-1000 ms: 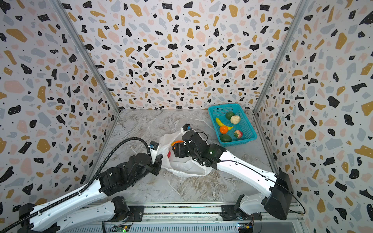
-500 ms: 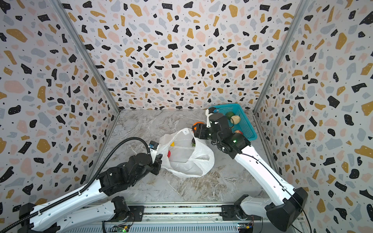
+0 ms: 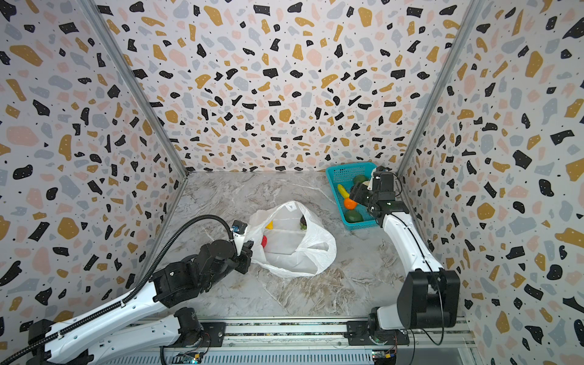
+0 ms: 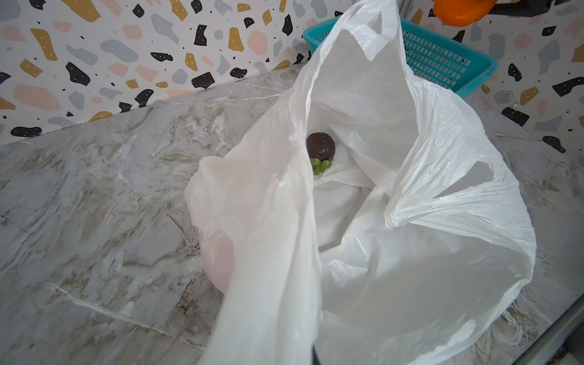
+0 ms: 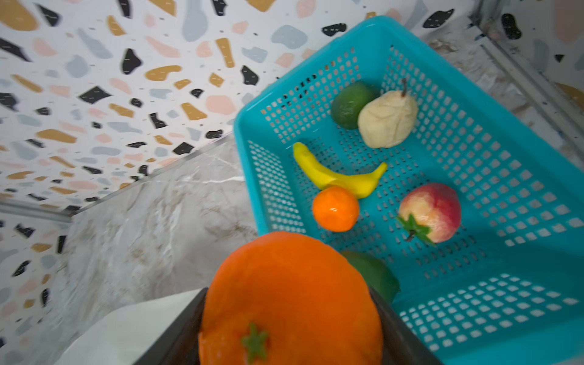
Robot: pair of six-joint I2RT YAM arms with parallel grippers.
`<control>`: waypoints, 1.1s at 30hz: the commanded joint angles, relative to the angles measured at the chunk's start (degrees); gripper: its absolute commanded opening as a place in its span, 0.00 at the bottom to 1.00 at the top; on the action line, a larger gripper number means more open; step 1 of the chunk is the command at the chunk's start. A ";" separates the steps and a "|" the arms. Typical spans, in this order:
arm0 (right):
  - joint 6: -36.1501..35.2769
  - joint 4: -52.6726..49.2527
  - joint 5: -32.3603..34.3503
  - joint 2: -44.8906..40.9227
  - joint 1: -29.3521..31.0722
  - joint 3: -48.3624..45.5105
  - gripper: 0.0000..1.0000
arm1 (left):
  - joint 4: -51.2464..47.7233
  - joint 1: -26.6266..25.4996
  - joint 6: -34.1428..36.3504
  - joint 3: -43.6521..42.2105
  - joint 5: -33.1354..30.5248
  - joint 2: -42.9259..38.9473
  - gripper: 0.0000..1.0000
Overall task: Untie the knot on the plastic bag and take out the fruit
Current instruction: 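Carry the orange over the teal basket and open the right gripper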
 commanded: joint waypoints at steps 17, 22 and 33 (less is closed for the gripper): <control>-5.84 4.71 5.97 19.73 -5.44 8.64 0.81 | -0.23 -0.23 -0.01 2.16 -3.19 -1.36 0.00; -6.36 4.09 6.54 19.73 -5.45 9.29 0.84 | -0.06 -0.22 0.35 2.42 -3.35 -0.77 0.00; -7.56 0.53 1.70 14.46 -4.36 9.89 0.86 | 0.26 -0.22 0.70 2.69 -3.74 -0.37 0.00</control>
